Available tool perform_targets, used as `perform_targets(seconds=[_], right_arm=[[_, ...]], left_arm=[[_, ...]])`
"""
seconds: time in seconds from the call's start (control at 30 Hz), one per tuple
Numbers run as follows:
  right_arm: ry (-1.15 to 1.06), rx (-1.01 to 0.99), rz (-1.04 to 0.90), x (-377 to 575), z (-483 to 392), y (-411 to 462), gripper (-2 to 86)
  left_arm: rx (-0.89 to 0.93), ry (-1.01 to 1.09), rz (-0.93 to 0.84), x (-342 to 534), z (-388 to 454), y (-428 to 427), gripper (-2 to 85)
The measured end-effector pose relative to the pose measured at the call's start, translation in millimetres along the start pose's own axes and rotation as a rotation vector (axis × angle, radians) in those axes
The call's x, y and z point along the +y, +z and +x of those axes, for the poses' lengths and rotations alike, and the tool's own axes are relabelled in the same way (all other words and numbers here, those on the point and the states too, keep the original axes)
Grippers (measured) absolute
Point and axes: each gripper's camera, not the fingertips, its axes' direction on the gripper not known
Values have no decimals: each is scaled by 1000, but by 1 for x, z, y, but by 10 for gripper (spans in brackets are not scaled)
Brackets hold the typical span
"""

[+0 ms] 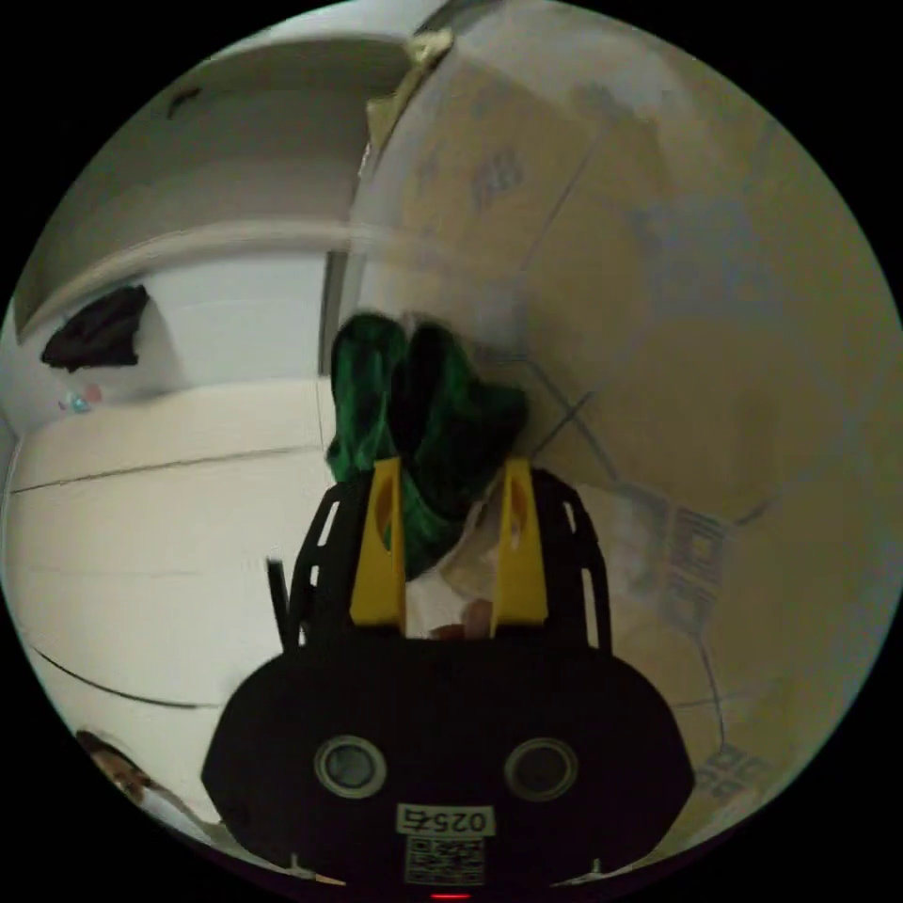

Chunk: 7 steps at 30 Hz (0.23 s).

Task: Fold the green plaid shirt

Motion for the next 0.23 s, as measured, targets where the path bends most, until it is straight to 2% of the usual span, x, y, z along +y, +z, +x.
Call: perform_targets(seconds=[0.07,0.1,0.13,0.17,0.23], right_arm=[[-171,9,217,10,-51,-30,148],[-261,10,247,13,-71,-31,145],[-428,52,263,19,-117,-23,138],[-567,109,275,26,-162,-3,131],[-724,172,192,32,-218,49,83]], left_arm=[[-64,35,333,19,25,-51,27],[-35,82,377,19,36,-56,23],[46,190,387,11,64,-53,14],[110,290,314,-5,97,-35,9],[70,418,217,-23,147,10,-2]])
